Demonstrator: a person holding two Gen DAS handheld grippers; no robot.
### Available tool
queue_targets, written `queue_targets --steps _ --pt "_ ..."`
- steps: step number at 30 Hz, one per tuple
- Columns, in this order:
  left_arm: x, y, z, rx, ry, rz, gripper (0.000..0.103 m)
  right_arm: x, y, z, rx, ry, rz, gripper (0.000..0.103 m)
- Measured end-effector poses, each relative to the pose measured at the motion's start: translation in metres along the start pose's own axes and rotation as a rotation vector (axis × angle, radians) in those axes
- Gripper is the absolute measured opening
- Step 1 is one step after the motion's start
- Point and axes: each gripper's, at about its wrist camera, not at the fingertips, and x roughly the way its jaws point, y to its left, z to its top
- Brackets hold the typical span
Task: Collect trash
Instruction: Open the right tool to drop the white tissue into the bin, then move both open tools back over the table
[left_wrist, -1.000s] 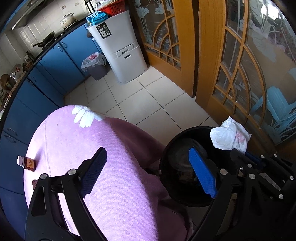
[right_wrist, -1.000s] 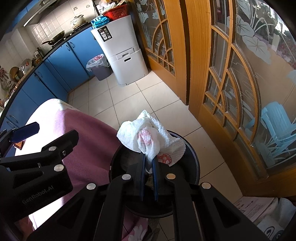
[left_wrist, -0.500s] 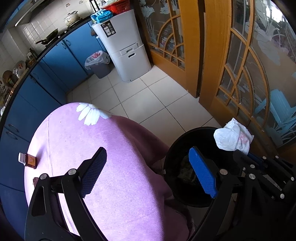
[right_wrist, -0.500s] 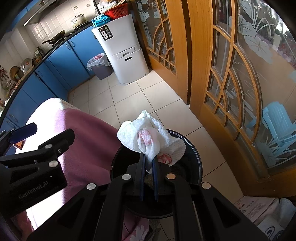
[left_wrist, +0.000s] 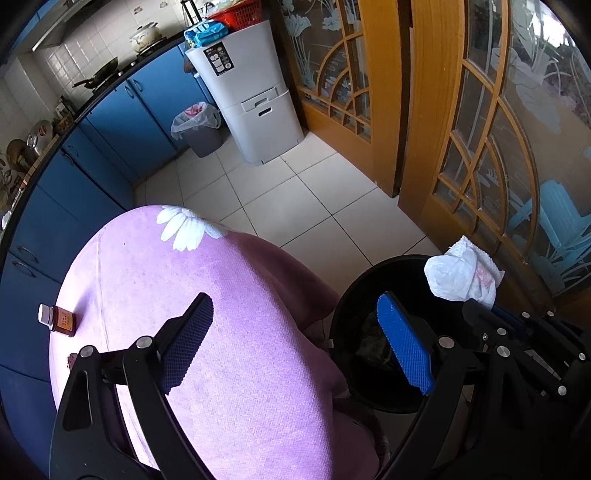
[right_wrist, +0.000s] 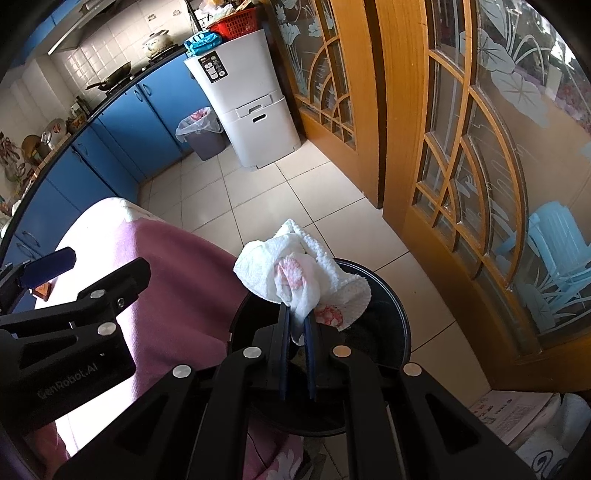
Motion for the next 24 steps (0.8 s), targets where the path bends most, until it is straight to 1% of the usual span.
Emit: queue_targets --steps 3,8,12,13,14,15,16,18,24 --pt "0.0 0.001 0.001 -0.003 0.001 0.0 0.09 0.002 0.0 0.001 0.007 0.011 -0.001 0.008" --pt "-0.002 0.002 0.001 -0.006 -0.002 0.001 0.09 0.004 0.004 0.002 -0.018 0.018 -0.013 0.009" --pt "-0.001 0.004 0.002 -0.01 -0.001 0.002 0.09 0.004 0.005 0.002 -0.019 0.009 -0.02 0.01" --pt "-0.002 0.004 0.002 -0.012 -0.001 0.002 0.09 0.003 0.005 0.002 -0.019 0.007 -0.022 0.023" --pt "-0.001 0.005 0.003 -0.013 -0.002 0.001 0.09 0.003 0.004 0.003 -0.017 0.004 -0.02 0.063" --pt "-0.001 0.006 0.003 -0.015 -0.002 0.002 0.09 0.001 0.004 0.003 -0.01 -0.007 -0.003 0.082" --pt "-0.002 0.007 0.002 -0.017 -0.003 0.002 0.089 -0.001 0.003 0.004 -0.006 -0.02 0.007 0.087" --pt "-0.002 0.008 0.003 -0.021 -0.004 0.002 0.089 -0.004 0.003 0.005 -0.002 -0.035 -0.002 0.087" --pt "-0.001 0.011 0.002 -0.025 -0.004 0.0 0.09 -0.002 0.004 0.005 -0.005 -0.024 -0.004 0.087"
